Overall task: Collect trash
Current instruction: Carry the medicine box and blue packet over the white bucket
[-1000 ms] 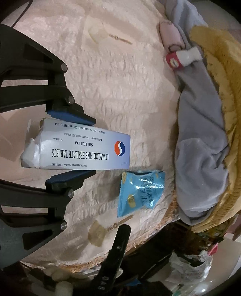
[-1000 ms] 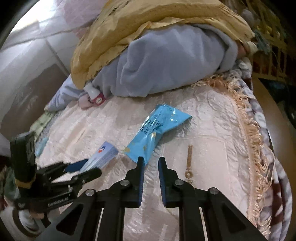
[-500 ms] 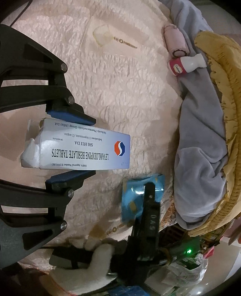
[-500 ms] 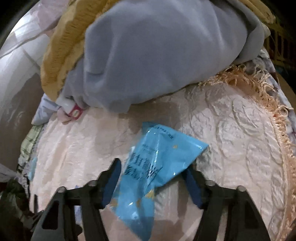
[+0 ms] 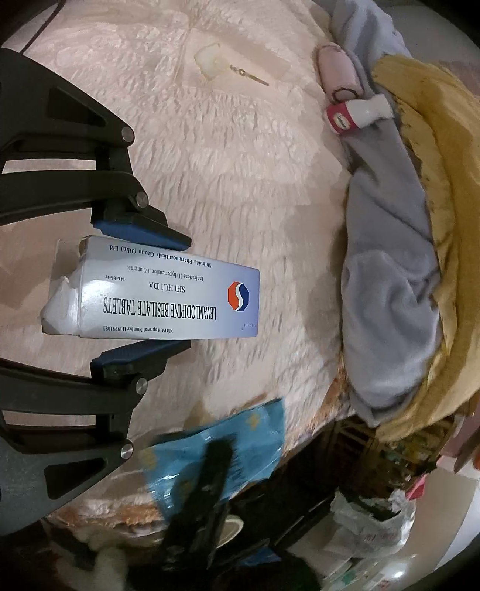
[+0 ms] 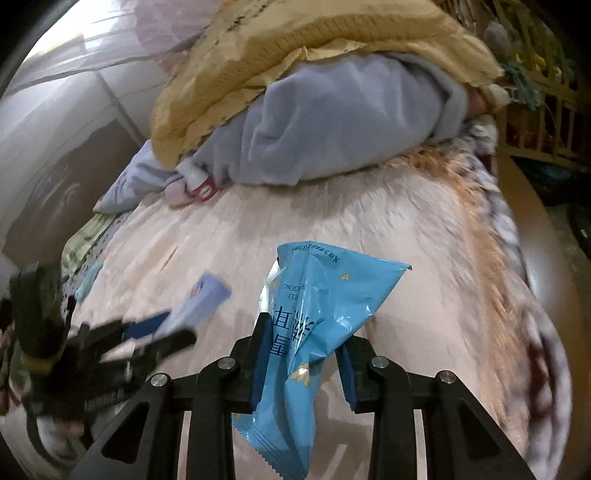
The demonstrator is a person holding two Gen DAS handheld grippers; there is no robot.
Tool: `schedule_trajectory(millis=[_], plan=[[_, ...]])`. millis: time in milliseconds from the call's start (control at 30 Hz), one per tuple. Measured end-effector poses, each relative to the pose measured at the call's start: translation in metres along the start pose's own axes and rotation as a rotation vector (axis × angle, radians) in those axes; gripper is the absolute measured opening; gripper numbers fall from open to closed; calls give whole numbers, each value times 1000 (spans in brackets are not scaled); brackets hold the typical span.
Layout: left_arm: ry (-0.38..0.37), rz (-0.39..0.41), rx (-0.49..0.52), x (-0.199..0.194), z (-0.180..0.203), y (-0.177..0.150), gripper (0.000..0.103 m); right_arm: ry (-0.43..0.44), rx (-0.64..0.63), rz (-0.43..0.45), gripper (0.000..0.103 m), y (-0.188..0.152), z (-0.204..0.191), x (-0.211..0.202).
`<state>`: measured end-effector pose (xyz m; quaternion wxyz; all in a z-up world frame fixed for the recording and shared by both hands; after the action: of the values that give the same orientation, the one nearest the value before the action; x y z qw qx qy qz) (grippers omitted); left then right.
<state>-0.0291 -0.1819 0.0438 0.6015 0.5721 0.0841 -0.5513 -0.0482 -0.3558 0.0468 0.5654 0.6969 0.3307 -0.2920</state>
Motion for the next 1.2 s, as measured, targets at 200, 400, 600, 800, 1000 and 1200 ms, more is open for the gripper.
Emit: schedule_trajectory(millis=[200, 400, 600, 800, 1000, 1200], plan=[[-22, -8, 61, -7, 44, -12, 45, -28, 8, 17, 32, -47, 20, -45], [-49, -9, 131, -10, 91, -15, 45, -61, 40, 47, 32, -73, 45, -85], [-72, -15, 198, -7, 134, -14, 45, -116, 60, 82, 32, -88, 78, -124], [-99, -25, 263, 3, 175, -12, 45, -174, 95, 99, 32, -102, 116, -150], [-127, -38, 322, 16, 214, -8, 45, -219, 150, 111, 32, -113, 154, -169], [-151, -54, 359, 33, 250, -7, 45, -268, 192, 113, 32, -120, 188, -181]])
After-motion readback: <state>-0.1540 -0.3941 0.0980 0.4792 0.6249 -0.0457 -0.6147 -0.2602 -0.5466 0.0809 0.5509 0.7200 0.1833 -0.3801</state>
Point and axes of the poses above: each gripper's, at about its wrist camera, not at the fingertips, and x roughly the way its jaws point, z to its right, y to its top, the point moved 4 cm from there along x, roughly the way its jaws point, and after that the axes turned 12 degrees about -y, right-handed, at the moved point
